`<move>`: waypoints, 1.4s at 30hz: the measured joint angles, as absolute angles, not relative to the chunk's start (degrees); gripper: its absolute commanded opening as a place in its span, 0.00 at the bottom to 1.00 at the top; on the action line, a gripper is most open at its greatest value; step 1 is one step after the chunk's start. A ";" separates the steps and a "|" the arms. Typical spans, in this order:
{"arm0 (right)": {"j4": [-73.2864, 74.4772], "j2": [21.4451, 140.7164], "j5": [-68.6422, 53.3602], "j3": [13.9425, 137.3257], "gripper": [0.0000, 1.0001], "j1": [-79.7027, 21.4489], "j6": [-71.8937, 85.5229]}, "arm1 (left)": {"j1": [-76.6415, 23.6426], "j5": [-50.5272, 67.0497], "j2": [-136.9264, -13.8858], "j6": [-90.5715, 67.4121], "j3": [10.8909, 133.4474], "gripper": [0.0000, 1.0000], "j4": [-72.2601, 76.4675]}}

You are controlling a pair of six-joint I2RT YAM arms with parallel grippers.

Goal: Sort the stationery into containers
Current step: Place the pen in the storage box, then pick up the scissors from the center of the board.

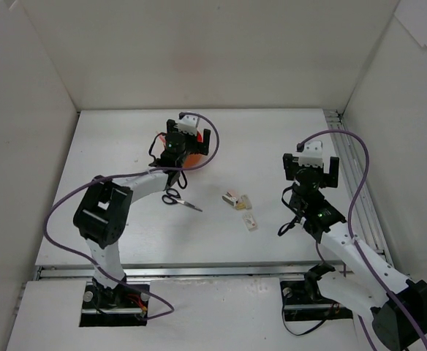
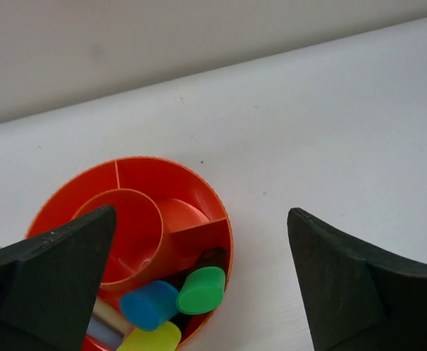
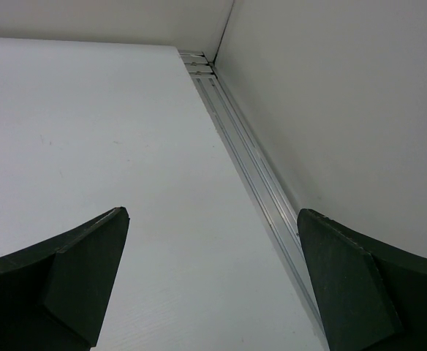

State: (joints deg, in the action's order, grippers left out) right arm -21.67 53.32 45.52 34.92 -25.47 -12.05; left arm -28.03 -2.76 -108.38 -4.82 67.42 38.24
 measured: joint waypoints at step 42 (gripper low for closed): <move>-2.96 64.93 12.12 46.22 0.98 -29.02 0.47 | -24.40 -12.38 -78.30 -55.07 51.37 1.00 -31.40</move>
